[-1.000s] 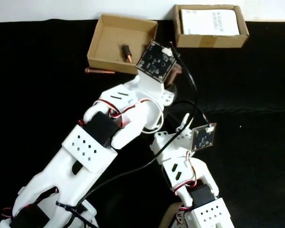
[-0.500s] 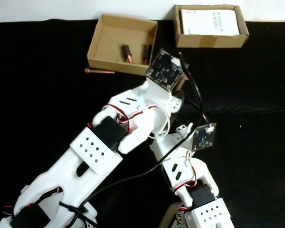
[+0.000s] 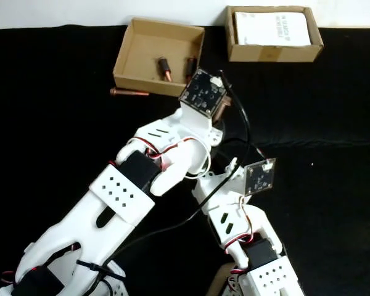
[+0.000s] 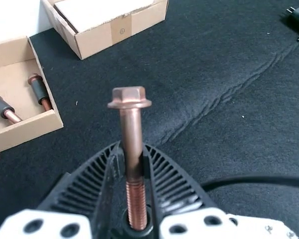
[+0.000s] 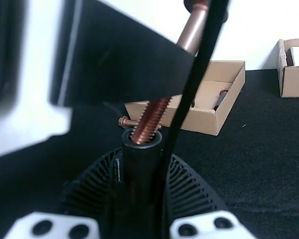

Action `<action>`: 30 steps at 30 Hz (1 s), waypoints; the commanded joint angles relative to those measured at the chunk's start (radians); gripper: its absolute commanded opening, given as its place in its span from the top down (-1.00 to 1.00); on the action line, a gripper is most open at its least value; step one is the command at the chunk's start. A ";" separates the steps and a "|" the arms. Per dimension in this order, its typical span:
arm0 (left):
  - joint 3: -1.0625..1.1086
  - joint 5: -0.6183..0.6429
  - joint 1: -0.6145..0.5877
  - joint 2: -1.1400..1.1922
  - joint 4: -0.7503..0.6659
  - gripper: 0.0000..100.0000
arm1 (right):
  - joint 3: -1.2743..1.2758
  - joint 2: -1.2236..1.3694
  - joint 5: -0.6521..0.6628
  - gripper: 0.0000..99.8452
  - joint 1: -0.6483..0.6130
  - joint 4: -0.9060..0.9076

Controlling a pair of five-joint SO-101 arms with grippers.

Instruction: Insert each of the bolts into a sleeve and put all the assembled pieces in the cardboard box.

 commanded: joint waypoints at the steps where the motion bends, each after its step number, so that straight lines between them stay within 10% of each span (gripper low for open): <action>1: 0.004 -0.008 -0.018 -0.022 0.000 0.98 | -0.004 -0.019 -0.017 0.99 0.015 0.013; 30: 0.068 -0.003 -0.074 -0.239 0.235 0.74 | -0.156 -0.018 -0.054 0.99 0.010 0.139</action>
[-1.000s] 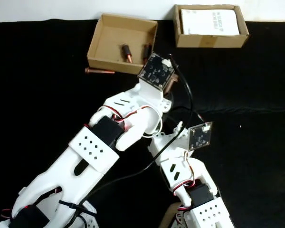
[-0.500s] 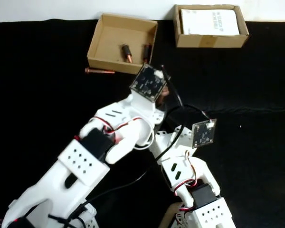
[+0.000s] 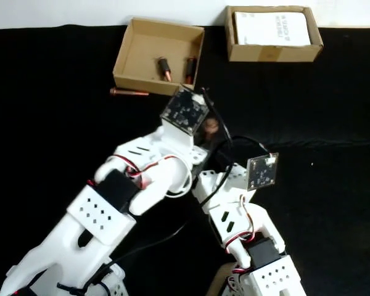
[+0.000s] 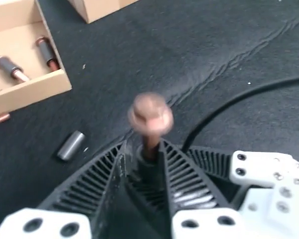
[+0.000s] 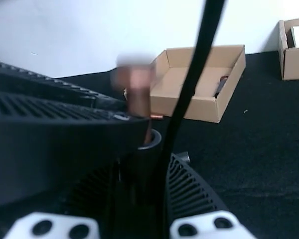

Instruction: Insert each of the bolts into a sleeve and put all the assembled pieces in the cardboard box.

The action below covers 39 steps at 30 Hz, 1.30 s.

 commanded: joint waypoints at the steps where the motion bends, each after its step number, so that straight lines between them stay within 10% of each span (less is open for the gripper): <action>1: -0.077 0.005 -0.056 -0.019 0.091 0.71 | -0.070 -0.016 0.002 0.99 0.010 -0.002; 12: -0.398 0.005 -0.185 -0.028 0.394 0.69 | -0.140 0.059 0.002 0.99 0.013 -0.007; 20: -0.532 -0.034 -0.568 -0.024 0.470 0.94 | -0.645 0.616 0.005 0.99 0.015 -0.044; 26: -0.309 -0.242 -0.734 -0.056 0.459 0.98 | -0.947 1.132 0.173 0.99 0.015 -0.246; 39: 0.306 -0.253 -0.900 -0.433 0.147 0.98 | -2.012 2.221 0.327 0.99 0.027 -0.268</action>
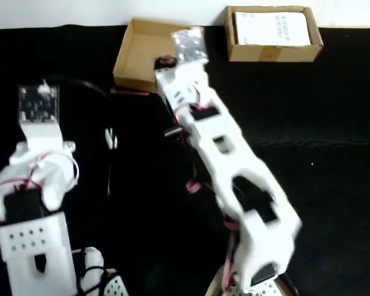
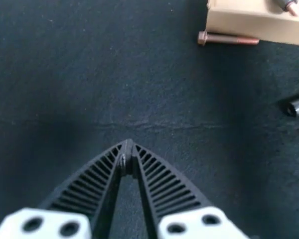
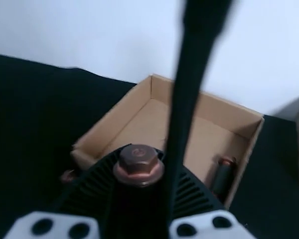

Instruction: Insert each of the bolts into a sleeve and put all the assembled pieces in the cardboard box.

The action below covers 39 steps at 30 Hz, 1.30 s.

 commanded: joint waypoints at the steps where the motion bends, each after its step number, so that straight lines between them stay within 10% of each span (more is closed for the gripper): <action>1: 0.101 -0.006 -0.007 -0.108 -0.054 0.98 | -0.441 0.262 0.041 0.99 0.015 -0.005; 12: 0.243 0.000 -0.004 -0.110 -0.121 0.88 | -1.236 0.880 0.169 0.98 0.041 0.074; 24: 0.222 0.002 -0.008 0.151 -0.219 0.88 | -1.394 0.946 0.097 0.51 0.030 0.114; 39: -0.274 0.193 -0.013 0.926 -0.058 0.74 | -1.673 0.639 -0.129 0.51 -0.030 1.231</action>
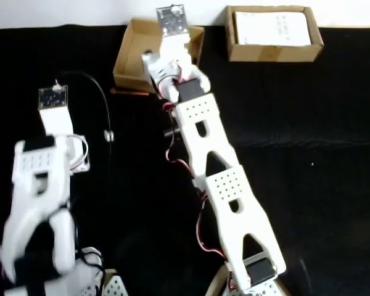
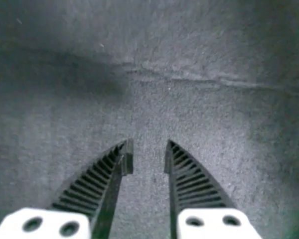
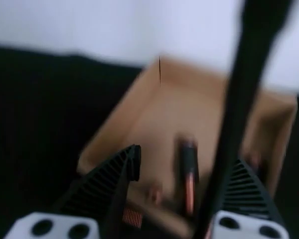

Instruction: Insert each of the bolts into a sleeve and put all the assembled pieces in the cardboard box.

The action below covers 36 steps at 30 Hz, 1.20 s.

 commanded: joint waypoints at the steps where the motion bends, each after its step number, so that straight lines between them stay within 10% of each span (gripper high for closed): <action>1: -0.142 0.031 -0.015 0.191 0.044 0.74 | -0.105 -0.166 -0.011 0.51 -0.008 0.277; 8: -0.476 0.164 -0.007 0.530 0.216 0.73 | -0.101 -0.217 0.078 0.51 -0.002 0.711; 19: -1.248 0.423 0.197 0.935 0.706 0.73 | 0.348 -0.222 0.121 0.51 0.013 0.705; 36: -1.511 0.825 0.286 1.001 0.603 0.70 | 0.381 -0.229 0.270 0.51 0.018 0.704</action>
